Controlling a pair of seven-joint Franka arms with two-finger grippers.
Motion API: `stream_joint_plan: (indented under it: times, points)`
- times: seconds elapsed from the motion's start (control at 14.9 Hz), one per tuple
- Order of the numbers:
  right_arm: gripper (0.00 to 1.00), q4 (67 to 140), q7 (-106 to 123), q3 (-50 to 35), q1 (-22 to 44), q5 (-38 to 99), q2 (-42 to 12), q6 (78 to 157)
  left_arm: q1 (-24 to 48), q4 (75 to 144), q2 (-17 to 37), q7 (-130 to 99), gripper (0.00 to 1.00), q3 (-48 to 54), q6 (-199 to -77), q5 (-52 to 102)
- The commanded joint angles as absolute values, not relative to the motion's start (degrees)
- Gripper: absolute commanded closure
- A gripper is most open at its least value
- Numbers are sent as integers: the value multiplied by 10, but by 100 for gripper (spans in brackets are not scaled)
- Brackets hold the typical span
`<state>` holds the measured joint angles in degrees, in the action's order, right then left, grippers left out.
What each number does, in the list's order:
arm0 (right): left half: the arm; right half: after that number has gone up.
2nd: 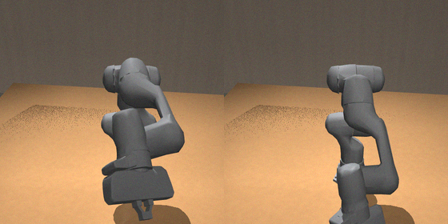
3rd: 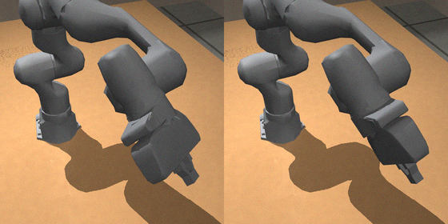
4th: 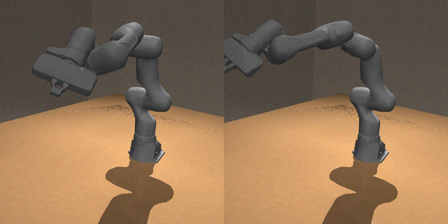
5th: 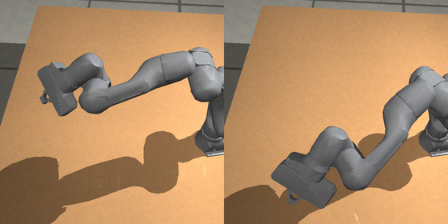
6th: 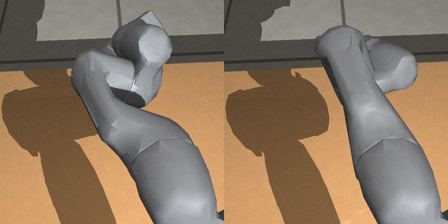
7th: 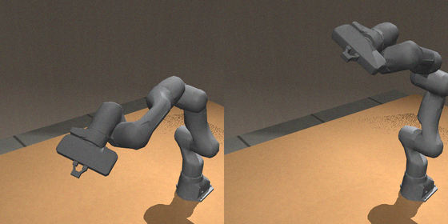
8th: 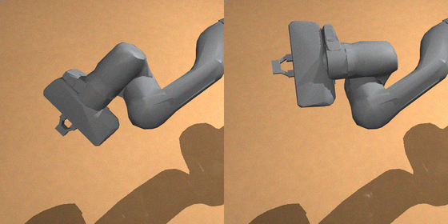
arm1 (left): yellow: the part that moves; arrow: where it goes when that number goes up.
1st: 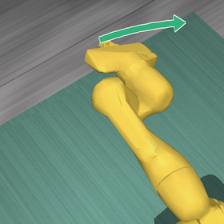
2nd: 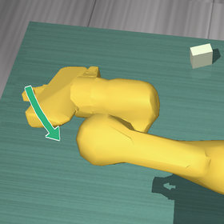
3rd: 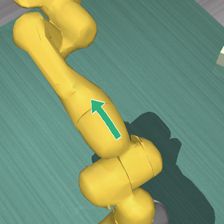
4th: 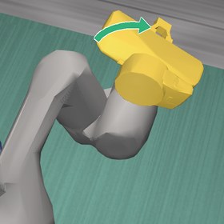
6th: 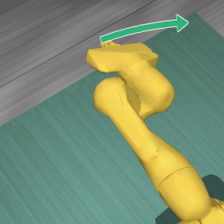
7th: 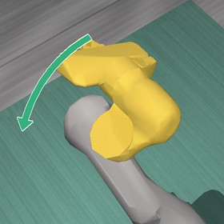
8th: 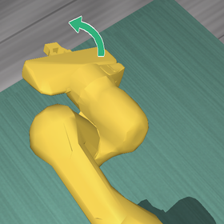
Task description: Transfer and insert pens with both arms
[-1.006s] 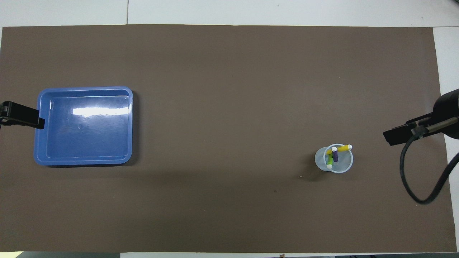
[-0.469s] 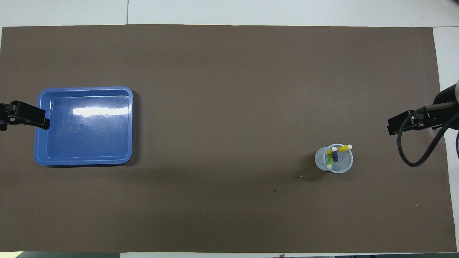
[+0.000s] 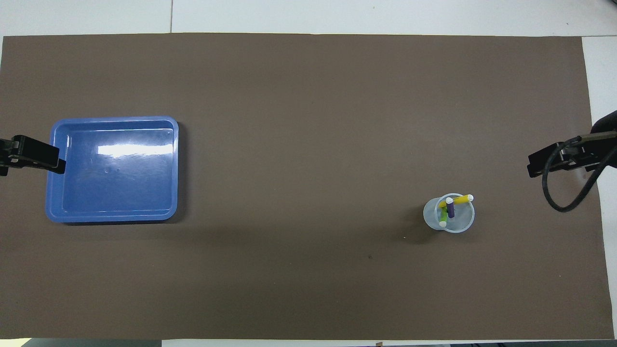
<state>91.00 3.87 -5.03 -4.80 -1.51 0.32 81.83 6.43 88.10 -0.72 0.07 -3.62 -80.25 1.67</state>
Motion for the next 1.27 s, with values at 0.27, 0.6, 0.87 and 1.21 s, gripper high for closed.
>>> stream_joint_plan:
  times: [0.27,0.6,0.87,1.21]
  points:
    - [0,910,33,-41,-42,-19,4,826,59,882,-12,5,0,-36,-795,12]
    - [0,910,33,-40,-41,-19,3,826,58,882,-12,4,0,-38,-796,12]
    - [0,909,33,-26,-23,-19,3,826,59,882,-12,5,0,-36,-796,12]
    - [0,909,33,-13,-11,-18,1,826,59,882,-12,5,0,-38,-796,12]
